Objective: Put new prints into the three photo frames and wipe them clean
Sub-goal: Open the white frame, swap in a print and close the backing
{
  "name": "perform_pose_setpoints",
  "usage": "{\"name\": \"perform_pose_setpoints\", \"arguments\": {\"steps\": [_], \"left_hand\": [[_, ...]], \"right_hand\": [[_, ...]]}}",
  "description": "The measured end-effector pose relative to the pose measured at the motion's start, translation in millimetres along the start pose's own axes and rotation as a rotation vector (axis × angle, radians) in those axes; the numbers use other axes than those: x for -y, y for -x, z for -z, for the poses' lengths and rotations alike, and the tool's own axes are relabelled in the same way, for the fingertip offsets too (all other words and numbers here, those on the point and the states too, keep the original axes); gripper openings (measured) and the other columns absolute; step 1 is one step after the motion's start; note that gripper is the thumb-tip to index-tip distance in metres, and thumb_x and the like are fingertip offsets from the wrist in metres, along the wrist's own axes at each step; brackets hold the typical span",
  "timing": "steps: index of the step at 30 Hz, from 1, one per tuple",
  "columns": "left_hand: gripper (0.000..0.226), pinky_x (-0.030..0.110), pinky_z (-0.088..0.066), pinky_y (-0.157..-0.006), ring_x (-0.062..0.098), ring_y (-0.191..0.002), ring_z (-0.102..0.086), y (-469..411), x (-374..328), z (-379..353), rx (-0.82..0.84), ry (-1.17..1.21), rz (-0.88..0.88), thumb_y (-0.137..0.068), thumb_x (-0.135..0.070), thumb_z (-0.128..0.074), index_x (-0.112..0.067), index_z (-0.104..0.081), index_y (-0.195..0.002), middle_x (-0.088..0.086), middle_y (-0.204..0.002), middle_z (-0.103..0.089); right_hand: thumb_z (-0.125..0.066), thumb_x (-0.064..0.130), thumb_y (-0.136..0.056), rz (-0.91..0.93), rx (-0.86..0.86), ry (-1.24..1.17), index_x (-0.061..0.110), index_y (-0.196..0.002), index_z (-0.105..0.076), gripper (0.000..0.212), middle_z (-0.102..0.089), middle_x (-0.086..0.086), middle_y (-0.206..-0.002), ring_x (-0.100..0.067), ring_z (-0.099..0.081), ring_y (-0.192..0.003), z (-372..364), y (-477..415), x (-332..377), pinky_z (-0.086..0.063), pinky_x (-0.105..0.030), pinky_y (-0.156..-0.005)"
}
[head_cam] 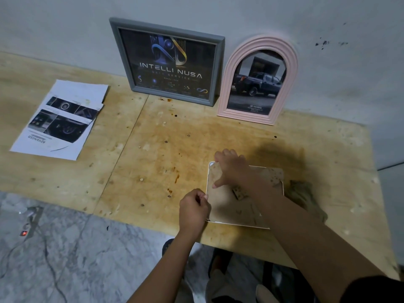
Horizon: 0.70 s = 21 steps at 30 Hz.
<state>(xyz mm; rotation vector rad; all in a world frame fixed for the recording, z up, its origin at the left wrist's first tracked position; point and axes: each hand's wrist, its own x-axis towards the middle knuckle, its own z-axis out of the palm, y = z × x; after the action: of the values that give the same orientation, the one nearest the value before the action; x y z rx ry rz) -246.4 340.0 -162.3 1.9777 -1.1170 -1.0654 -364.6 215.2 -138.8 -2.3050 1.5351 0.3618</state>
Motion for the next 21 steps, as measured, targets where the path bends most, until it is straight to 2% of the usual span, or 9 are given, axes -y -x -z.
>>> {"name": "perform_pose_setpoints", "arguments": {"steps": [5, 9, 13, 14, 16, 18, 20, 21], "left_hand": [[0.015, 0.017, -0.034, -0.047, 0.014, -0.050, -0.049, 0, 0, -1, -0.008, -0.001, 0.017, -0.087, -0.008, -0.056, -0.010, -0.063, -0.074, 0.005, -0.062, -0.061], [0.016, 0.019, -0.038, -0.050, 0.019, -0.054, -0.054, 0, -1, -1, -0.007, 0.008, 0.023, -0.087, -0.008, -0.057, -0.010, -0.063, -0.073, 0.007, -0.063, -0.063], [0.013, 0.008, -0.033, -0.046, 0.010, -0.053, -0.050, 0, 0, 0, -0.018, 0.008, 0.028, -0.086, -0.007, -0.060, -0.009, -0.065, -0.074, 0.002, -0.062, -0.060], [0.014, 0.009, -0.035, -0.047, 0.010, -0.053, -0.051, 0, 1, -1, -0.017, 0.014, 0.032, -0.086, -0.008, -0.060, -0.009, -0.065, -0.073, 0.001, -0.062, -0.060], [0.017, 0.021, -0.045, -0.053, 0.017, -0.055, -0.056, 2, 3, -3, -0.006, 0.037, 0.038, -0.086, -0.009, -0.059, -0.013, -0.064, -0.071, 0.004, -0.063, -0.063], [0.017, 0.027, -0.046, -0.057, 0.021, -0.062, -0.060, 3, 7, -5, 0.002, 0.037, 0.006, -0.087, -0.008, -0.056, -0.015, -0.064, -0.073, 0.004, -0.067, -0.065], [0.015, 0.023, -0.045, -0.064, 0.018, -0.073, -0.059, 7, 11, -6, 0.000, 0.012, -0.059, -0.088, -0.007, -0.054, -0.015, -0.066, -0.084, 0.001, -0.079, -0.065], [0.016, 0.015, -0.042, -0.067, 0.016, -0.079, -0.058, 9, 13, -6, -0.005, -0.007, -0.099, -0.089, -0.006, -0.053, -0.013, -0.067, -0.090, 0.000, -0.086, -0.065]], "right_hand": [[-0.079, 0.058, -0.054, -0.025, -0.001, 0.034, 0.017, -0.112, -0.046, 0.079, -0.050, -0.001, -0.115, -0.021, -0.045, -0.108, 2, -3, 3, -0.037, -0.039, -0.086], [-0.079, 0.059, -0.052, -0.061, 0.062, 0.040, 0.017, -0.112, -0.043, 0.082, -0.050, -0.002, -0.115, -0.021, -0.043, -0.110, 9, -10, 7, -0.034, -0.039, -0.089], [-0.081, 0.058, -0.049, -0.064, 0.105, 0.013, 0.016, -0.108, -0.042, 0.082, -0.054, -0.001, -0.112, -0.021, -0.044, -0.109, 13, -10, 5, -0.033, -0.038, -0.087], [-0.081, 0.057, -0.048, -0.077, 0.124, -0.012, 0.017, -0.107, -0.042, 0.082, -0.055, -0.001, -0.112, -0.022, -0.045, -0.109, 13, -10, 4, -0.032, -0.039, -0.087], [-0.082, 0.054, -0.050, -0.105, 0.161, -0.069, 0.017, -0.107, -0.043, 0.079, -0.057, 0.000, -0.112, -0.022, -0.047, -0.111, 15, -10, 1, -0.031, -0.040, -0.091], [-0.081, 0.049, -0.055, -0.122, 0.185, -0.111, 0.016, -0.108, -0.046, 0.072, -0.058, 0.000, -0.112, -0.021, -0.051, -0.109, 19, -10, 0, -0.029, -0.040, -0.095], [-0.080, 0.043, -0.059, -0.141, 0.217, -0.162, 0.016, -0.108, -0.049, 0.064, -0.057, 0.000, -0.109, -0.021, -0.053, -0.104, 23, -8, -3, -0.034, -0.037, -0.091], [-0.080, 0.041, -0.060, -0.155, 0.229, -0.210, 0.018, -0.105, -0.051, 0.059, -0.056, 0.000, -0.107, -0.021, -0.054, -0.100, 24, -7, -5, -0.039, -0.035, -0.085]]}}
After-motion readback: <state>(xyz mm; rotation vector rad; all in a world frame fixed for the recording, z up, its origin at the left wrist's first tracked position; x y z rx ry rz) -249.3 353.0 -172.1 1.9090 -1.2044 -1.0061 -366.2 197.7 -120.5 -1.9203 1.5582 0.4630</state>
